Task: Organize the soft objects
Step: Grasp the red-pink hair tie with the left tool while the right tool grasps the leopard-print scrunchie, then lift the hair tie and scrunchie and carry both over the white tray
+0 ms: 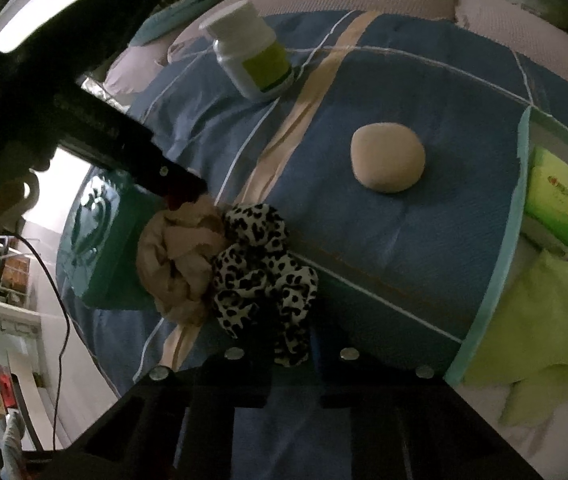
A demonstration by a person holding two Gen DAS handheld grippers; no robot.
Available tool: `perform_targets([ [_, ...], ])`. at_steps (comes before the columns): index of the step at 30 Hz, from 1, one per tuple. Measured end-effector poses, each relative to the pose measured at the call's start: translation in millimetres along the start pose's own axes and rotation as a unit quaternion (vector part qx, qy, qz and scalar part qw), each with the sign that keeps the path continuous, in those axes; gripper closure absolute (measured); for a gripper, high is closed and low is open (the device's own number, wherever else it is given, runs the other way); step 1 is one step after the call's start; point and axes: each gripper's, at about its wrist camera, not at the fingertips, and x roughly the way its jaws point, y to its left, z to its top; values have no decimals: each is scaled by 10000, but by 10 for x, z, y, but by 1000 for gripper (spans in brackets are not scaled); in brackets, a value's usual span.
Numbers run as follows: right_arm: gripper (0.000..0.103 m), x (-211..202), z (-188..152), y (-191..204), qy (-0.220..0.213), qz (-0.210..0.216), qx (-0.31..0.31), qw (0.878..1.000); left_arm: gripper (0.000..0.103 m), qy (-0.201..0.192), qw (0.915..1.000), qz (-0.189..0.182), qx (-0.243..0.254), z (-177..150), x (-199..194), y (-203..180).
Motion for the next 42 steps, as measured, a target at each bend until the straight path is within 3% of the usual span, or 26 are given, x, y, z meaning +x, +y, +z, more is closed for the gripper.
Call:
perform_targets([
  [16, 89, -328, 27, -302, -476, -153, 446, 9978, 78, -391, 9991, -27, -145, 123, -158, 140],
  [18, 89, -343, 26, -333, -509, -152, 482, 9974, 87, -450, 9988, -14, -173, 126, -195, 160],
  [29, 89, -300, 43, -334, -542, -108, 519, 9971, 87, -405, 9988, 85, -254, 137, -239, 254],
  [33, 89, -292, 46, -341, -525, -99, 527, 9972, 81, -299, 9990, 220, -241, 157, -222, 244],
  [35, 89, -298, 45, -346, -530, -94, 534, 9971, 59, -229, 9991, 275, -217, 176, -222, 234],
  [36, 89, -303, 44, -347, -535, -87, 533, 9971, 55, -226, 9991, 273, -223, 183, -230, 211],
  [42, 89, -295, 33, -347, -534, -76, 539, 9971, 54, -190, 9994, 203, -208, 239, -313, 128],
])
